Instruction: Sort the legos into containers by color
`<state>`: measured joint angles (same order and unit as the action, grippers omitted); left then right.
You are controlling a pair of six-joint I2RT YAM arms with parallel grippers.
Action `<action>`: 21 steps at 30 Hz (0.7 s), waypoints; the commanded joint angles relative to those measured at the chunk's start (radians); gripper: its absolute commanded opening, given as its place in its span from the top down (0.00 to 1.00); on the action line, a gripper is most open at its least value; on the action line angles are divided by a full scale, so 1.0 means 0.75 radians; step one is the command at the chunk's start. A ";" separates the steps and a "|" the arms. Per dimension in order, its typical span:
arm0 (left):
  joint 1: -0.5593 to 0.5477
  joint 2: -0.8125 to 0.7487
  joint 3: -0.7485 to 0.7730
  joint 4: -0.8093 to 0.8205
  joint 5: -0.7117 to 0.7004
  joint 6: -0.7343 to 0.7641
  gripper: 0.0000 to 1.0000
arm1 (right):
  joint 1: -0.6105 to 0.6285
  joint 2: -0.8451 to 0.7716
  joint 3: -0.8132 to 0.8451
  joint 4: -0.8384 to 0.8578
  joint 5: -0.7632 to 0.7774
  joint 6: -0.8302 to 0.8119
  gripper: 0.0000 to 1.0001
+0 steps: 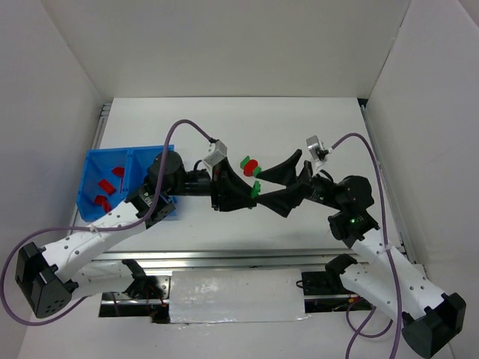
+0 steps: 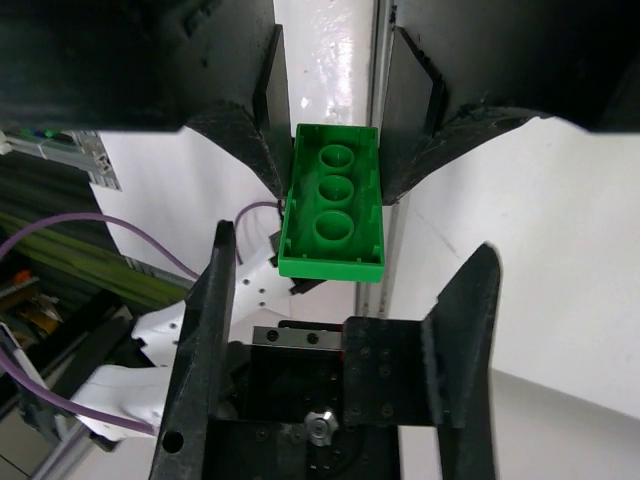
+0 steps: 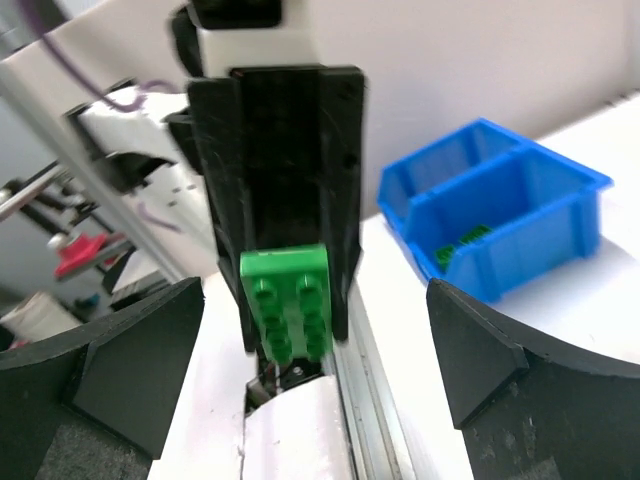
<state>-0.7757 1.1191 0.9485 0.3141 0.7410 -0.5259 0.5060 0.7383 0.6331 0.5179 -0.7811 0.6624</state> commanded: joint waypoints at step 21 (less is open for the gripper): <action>0.881 0.168 0.077 -0.949 -1.585 -0.264 0.71 | -0.008 -0.101 0.029 -0.445 0.604 -0.147 0.00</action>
<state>-0.1371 1.1931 0.9619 -0.3668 -0.3389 -0.6876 0.5034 0.6575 0.6342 0.1787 -0.3351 0.5716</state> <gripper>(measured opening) 0.477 0.996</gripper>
